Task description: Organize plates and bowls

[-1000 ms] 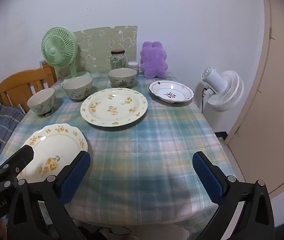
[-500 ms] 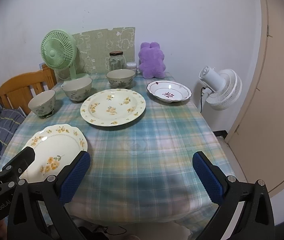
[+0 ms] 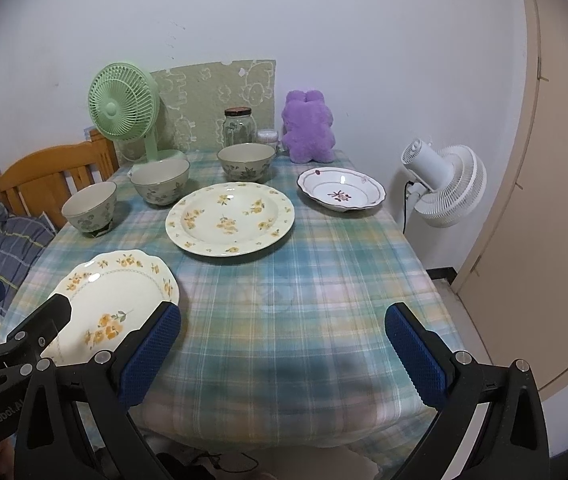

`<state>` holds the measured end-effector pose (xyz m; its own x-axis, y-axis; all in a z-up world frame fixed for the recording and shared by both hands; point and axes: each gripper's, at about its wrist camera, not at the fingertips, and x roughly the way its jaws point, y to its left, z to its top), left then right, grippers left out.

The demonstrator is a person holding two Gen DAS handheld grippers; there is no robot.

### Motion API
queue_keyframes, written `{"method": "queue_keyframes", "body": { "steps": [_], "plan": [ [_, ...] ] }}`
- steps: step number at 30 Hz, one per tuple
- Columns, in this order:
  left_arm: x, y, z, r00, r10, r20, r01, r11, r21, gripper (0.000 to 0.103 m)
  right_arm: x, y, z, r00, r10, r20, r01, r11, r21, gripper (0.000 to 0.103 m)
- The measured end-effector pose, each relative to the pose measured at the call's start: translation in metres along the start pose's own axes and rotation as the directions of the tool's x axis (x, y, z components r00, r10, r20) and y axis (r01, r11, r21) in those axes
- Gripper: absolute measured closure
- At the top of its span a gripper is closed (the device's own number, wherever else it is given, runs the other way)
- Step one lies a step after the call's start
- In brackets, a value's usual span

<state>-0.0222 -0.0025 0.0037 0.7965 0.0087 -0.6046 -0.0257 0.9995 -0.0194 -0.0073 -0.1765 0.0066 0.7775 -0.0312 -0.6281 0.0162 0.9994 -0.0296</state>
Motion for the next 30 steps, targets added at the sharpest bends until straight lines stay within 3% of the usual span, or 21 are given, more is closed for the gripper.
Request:
{"method": "queue_keyframes", "body": {
  "steps": [30],
  "plan": [
    [0.0019,-0.0076,0.0003,1.0,0.0,-0.007,0.0,1.0,0.019,0.006,0.0011,-0.0064,0.002,1.0,-0.031,0.003,0.031,0.999,-0.012,0.0]
  ]
}}
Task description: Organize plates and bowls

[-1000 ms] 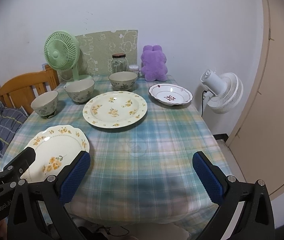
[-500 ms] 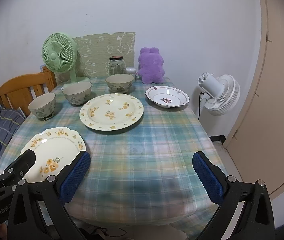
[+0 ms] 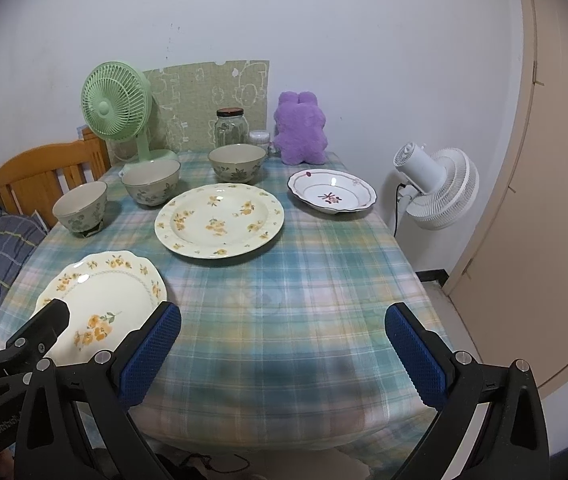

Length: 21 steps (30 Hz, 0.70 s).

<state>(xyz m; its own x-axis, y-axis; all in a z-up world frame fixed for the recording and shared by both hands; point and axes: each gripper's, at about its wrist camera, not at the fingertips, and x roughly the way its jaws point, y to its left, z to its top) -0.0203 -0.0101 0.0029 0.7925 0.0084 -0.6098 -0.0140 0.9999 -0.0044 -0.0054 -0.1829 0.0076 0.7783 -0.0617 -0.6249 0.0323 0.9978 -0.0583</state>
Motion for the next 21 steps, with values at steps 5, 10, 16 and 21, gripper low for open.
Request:
{"method": "queue_keyframes", "body": {
  "steps": [5,10,16,21],
  "plan": [
    [-0.0001,0.0,0.0,1.0,0.0,-0.001,0.0,1.0,0.0,0.006,0.0,0.0004,0.0003,1.0,0.0,-0.001,0.0,1.0,0.001,0.0],
    [0.0004,-0.0002,-0.0002,1.0,0.0,-0.001,0.0,1.0,0.0,0.006,0.0,-0.0004,0.0008,1.0,0.0,-0.001,0.0,1.0,0.001,0.0],
    [0.0014,-0.0015,-0.0019,1.0,0.001,-0.01,-0.001,1.0,0.002,0.006,0.0004,-0.0008,0.0009,1.0,0.002,-0.002,-0.002,1.0,0.005,0.0],
    [0.0049,0.0027,-0.0008,1.0,0.012,-0.02,-0.012,1.0,-0.011,0.006,0.0023,0.0023,0.002,1.0,0.007,-0.015,-0.007,1.0,0.003,0.0]
  ]
}}
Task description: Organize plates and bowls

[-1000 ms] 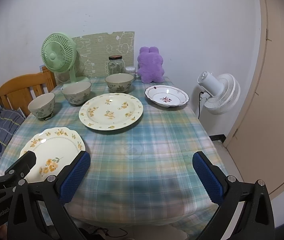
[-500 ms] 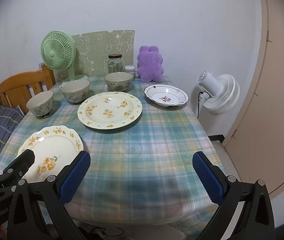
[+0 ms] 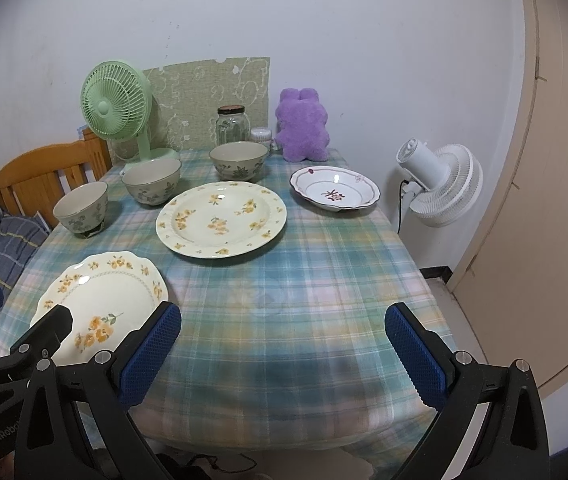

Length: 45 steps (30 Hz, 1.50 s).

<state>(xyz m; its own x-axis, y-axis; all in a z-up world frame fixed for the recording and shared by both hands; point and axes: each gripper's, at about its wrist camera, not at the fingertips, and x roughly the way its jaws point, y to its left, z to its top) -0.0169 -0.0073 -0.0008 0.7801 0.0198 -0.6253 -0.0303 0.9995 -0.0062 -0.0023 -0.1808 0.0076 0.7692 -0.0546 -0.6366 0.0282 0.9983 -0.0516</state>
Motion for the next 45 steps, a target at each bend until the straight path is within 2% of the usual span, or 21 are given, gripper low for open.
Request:
{"method": "queue_keyframes", "body": {
  "steps": [10,20,25,31,35,38,45],
  "plan": [
    [0.019,0.022,0.013,0.999,0.022,-0.037,-0.023,1.0,-0.013,0.009,0.012,0.021,0.015,0.999,0.025,-0.028,-0.025,1.0,0.01,0.002],
    [0.065,0.062,0.03,0.99,0.028,-0.139,-0.029,1.0,-0.006,0.014,0.049,0.064,0.032,0.993,0.064,-0.104,-0.063,0.998,0.013,0.005],
    [0.088,0.081,0.032,0.981,0.015,-0.192,-0.015,1.0,-0.001,0.016,0.072,0.089,0.037,0.986,0.052,-0.157,-0.05,0.999,0.016,0.006],
    [0.119,0.098,0.031,0.961,-0.002,-0.276,0.008,1.0,0.021,0.02,0.102,0.118,0.035,0.969,0.04,-0.242,-0.036,0.999,0.024,0.011],
    [0.136,0.105,0.026,0.941,-0.03,-0.337,0.046,0.998,0.039,0.022,0.116,0.131,0.026,0.952,0.024,-0.306,-0.01,0.999,0.046,0.014],
    [0.148,0.106,0.02,0.919,-0.061,-0.389,0.084,0.996,0.043,0.023,0.126,0.135,0.019,0.937,-0.004,-0.349,0.026,0.998,0.059,0.017],
    [0.16,0.102,0.011,0.883,-0.086,-0.462,0.111,0.993,0.027,0.026,0.147,0.138,0.007,0.9,-0.006,-0.435,0.037,0.997,0.062,0.026]
  ]
}}
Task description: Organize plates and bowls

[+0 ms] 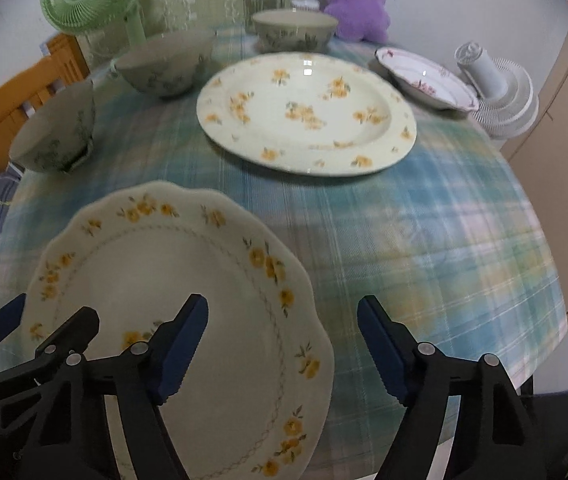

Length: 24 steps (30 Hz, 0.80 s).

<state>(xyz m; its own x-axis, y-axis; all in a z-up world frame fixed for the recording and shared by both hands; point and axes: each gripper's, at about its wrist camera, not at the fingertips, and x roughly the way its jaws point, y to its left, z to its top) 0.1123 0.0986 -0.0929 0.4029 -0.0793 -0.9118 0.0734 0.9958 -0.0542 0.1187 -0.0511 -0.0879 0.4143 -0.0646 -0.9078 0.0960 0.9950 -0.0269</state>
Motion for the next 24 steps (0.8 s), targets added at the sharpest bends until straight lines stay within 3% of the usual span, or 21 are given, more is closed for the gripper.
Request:
{"method": "queue_keyframes", "body": {
  "steps": [8,24],
  "plan": [
    [0.01,0.001,0.003,0.999,0.019,-0.035,-0.02,1.0,-0.011,0.028,0.02,0.002,0.003,0.997,0.053,-0.064,-0.054,0.998,-0.016,0.035],
    [0.014,0.005,0.012,0.994,-0.056,-0.097,0.06,0.998,0.037,0.029,0.02,0.008,0.004,0.993,0.038,-0.111,-0.038,0.999,0.007,0.034]
  ]
}}
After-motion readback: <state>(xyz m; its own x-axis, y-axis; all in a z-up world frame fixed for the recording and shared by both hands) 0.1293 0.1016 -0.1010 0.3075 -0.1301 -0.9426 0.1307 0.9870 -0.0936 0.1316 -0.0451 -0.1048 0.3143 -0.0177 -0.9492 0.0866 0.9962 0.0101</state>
